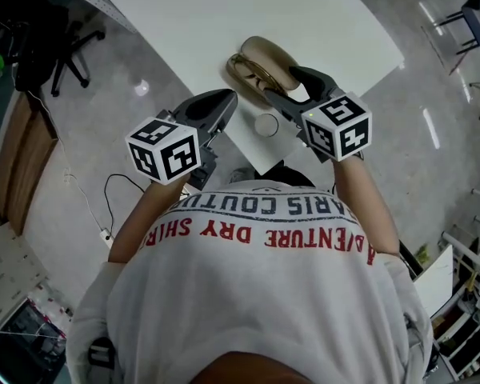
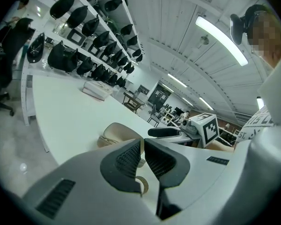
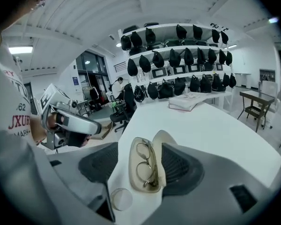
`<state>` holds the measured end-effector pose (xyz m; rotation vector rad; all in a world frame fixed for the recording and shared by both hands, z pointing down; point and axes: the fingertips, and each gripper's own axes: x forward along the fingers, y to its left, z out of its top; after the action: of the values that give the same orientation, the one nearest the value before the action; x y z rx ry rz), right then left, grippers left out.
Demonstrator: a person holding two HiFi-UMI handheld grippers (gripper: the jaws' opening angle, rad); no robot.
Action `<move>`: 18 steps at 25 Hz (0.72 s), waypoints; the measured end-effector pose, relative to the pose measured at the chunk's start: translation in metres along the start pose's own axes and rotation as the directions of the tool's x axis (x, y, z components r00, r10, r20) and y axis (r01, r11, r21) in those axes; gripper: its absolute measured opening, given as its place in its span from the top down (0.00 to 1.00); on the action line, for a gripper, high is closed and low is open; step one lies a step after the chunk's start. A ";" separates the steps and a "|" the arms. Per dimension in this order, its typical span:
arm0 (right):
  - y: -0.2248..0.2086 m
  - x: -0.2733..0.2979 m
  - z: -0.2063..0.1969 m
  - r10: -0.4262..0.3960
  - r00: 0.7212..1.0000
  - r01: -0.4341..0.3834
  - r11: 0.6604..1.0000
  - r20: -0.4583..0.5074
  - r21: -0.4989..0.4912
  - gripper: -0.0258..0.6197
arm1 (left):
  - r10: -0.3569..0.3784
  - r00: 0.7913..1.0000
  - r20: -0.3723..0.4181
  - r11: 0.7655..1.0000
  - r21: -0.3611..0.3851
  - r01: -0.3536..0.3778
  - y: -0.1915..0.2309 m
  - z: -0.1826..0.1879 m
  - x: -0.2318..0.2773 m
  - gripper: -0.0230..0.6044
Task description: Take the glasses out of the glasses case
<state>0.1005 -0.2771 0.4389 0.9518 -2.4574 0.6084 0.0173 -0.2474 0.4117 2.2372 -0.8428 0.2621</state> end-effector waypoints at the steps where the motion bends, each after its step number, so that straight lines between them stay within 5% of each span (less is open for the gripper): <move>1: -0.002 0.006 -0.001 -0.004 1.000 0.004 1.000 -0.015 -0.008 0.51 | 0.004 1.000 0.002 1.000 -0.004 -0.004 0.003 0.001 0.000 0.89; 18: -0.030 0.065 -0.040 -0.053 0.973 0.068 0.996 -0.226 0.059 0.66 | 0.029 1.000 0.009 0.997 -0.073 -0.028 0.030 -0.008 -0.004 0.89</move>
<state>0.0878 -0.3093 0.5131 0.9257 -2.2134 0.7387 -0.0046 -0.2558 0.4325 2.1620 -0.8768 0.2300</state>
